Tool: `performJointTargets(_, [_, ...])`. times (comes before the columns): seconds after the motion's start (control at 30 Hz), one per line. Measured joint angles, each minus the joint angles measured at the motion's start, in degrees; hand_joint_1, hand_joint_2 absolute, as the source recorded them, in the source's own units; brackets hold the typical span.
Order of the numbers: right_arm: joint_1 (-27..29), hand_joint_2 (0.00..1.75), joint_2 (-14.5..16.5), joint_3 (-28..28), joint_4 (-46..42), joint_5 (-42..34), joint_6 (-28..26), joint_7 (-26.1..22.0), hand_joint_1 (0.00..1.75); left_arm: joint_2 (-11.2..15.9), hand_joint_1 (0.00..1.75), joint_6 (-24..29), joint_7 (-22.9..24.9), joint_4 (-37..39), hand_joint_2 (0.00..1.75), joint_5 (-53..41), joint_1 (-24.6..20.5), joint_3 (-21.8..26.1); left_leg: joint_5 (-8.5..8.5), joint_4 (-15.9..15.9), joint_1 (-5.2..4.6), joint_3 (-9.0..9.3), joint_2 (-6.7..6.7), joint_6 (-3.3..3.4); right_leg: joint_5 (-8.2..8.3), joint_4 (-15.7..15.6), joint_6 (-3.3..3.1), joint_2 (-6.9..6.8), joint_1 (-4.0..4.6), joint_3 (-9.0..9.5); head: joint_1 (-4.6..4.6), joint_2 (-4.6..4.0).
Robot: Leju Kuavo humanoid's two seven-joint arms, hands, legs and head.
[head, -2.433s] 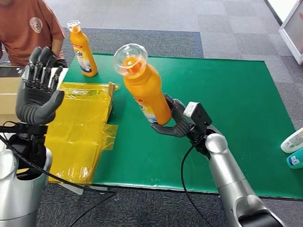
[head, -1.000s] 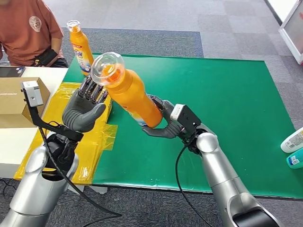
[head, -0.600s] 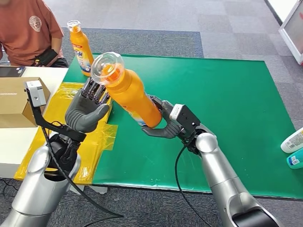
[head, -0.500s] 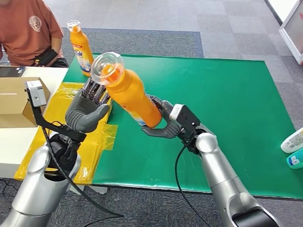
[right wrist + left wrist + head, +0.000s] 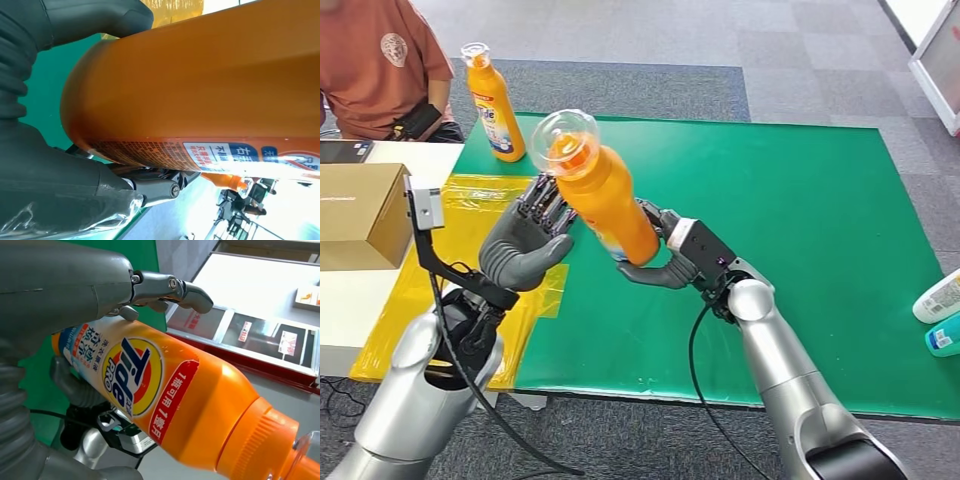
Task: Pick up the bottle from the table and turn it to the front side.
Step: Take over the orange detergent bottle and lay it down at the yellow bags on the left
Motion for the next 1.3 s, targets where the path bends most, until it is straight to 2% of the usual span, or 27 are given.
performJointTargets(0.67, [-0.15, 1.75, 0.84, 1.08, 0.37, 0.90, 0.43, -0.89, 1.75, -0.01, 0.00, 1.00, 0.24, 0.45, 1.75, -0.43, -1.60, -1.45, 0.00, 0.00, 0.00, -0.01, 0.00, 0.00, 0.00, 0.00, 0.00, 0.00, 0.00, 0.00, 0.00, 0.00])
performJointTargets(1.0, [-0.27, 1.75, 1.47, 2.53, 0.37, 1.25, 0.68, -0.55, 1.75, -0.69, 0.00, 2.98, 2.99, 5.31, 1.75, -2.13, -7.56, -2.68, 0.02, 0.00, 0.00, -0.01, 0.00, -0.01, 0.03, 0.00, 0.02, 0.00, 0.00, 0.02, 0.01, 0.00])
performJointTargets(1.3, [-0.34, 1.75, 1.53, 2.60, 0.53, 0.99, 0.71, -0.38, 1.75, -1.19, 0.00, 3.25, 3.09, 7.45, 1.75, -2.29, -9.28, -3.25, 0.02, 0.00, 0.00, -0.02, 0.00, -0.01, 0.02, 0.00, 0.02, 0.00, 0.00, 0.01, 0.00, 0.00])
